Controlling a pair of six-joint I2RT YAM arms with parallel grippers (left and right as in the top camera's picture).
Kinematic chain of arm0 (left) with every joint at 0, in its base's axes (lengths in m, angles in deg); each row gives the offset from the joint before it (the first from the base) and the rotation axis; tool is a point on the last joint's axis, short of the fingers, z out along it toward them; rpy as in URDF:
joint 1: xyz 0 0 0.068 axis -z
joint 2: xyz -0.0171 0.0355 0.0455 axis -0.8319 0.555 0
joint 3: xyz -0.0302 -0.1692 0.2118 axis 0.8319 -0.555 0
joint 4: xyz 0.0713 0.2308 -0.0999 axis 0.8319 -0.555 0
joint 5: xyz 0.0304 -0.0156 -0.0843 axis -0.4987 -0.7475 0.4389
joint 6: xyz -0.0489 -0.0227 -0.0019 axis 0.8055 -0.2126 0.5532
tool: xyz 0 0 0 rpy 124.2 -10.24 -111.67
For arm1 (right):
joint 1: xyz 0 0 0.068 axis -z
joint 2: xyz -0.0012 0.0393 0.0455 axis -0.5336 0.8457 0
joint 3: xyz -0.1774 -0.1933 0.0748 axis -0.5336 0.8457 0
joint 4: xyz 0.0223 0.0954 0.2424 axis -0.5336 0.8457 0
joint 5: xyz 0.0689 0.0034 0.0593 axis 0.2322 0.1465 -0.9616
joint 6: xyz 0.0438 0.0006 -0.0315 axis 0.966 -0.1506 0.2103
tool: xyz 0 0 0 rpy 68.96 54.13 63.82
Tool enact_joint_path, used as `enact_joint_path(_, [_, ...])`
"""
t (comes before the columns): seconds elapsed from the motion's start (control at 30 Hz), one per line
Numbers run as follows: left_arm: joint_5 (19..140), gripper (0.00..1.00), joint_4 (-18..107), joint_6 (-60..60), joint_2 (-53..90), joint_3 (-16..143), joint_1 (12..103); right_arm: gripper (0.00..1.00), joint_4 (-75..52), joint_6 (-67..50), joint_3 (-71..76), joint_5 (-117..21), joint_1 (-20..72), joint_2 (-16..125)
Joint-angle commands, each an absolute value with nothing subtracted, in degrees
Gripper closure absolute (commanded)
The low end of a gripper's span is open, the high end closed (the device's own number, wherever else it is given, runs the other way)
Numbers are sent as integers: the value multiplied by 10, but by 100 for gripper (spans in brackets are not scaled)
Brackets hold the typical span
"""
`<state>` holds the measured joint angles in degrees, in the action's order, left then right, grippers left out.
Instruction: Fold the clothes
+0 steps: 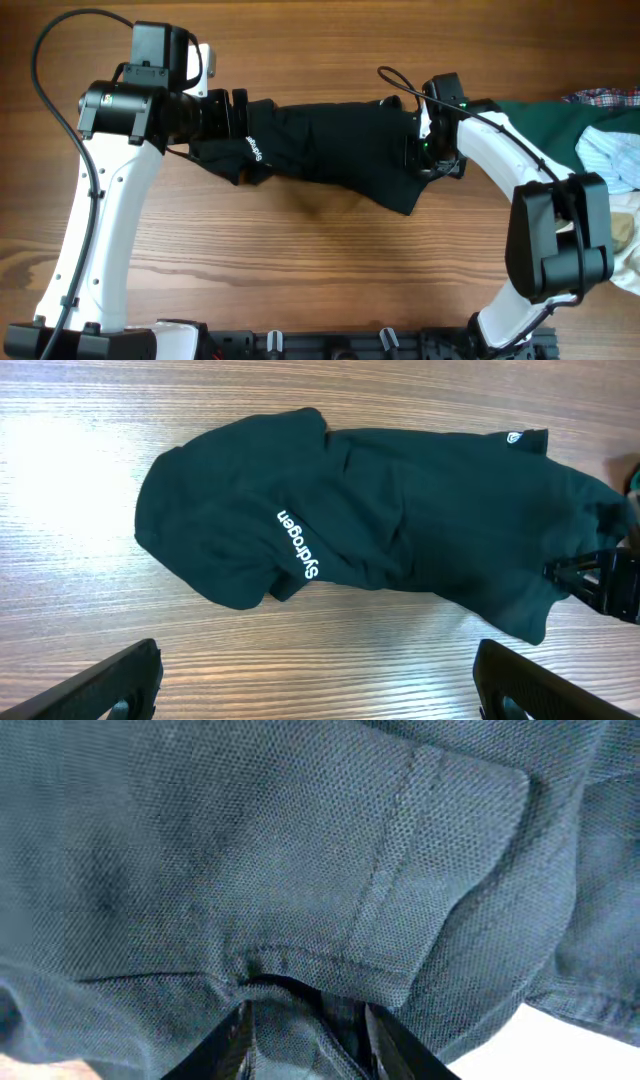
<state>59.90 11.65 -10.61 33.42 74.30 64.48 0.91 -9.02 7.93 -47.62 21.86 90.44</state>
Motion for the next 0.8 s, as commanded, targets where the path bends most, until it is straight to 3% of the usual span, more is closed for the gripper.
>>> enact_joint_path(0.0, [594,0,116,-100,332,749,644,73,14,-101,78,-471,221,832])
enact_joint_path(0.07, [594,0,117,-100,332,749,644,83,21,-101,78,-474,220,791])
enact_joint_path(0.1, [594,0,116,-100,332,749,644,95,27,-100,78,-473,220,767])
enact_joint_path(0.3, [594,0,116,-100,332,749,644,95,32,-100,78,-474,221,690])
enact_joint_path(0.37, [594,0,116,-100,332,749,644,77,29,-102,81,-469,221,699])
enact_joint_path(0.53, [594,0,116,-100,332,749,644,46,-7,-117,94,-468,221,787])
enact_joint_path(0.63, [594,0,116,-100,332,749,644,41,-12,-116,94,-469,221,834])
enact_joint_path(0.77, [594,0,114,-100,332,749,644,42,-2,-117,94,-469,221,881])
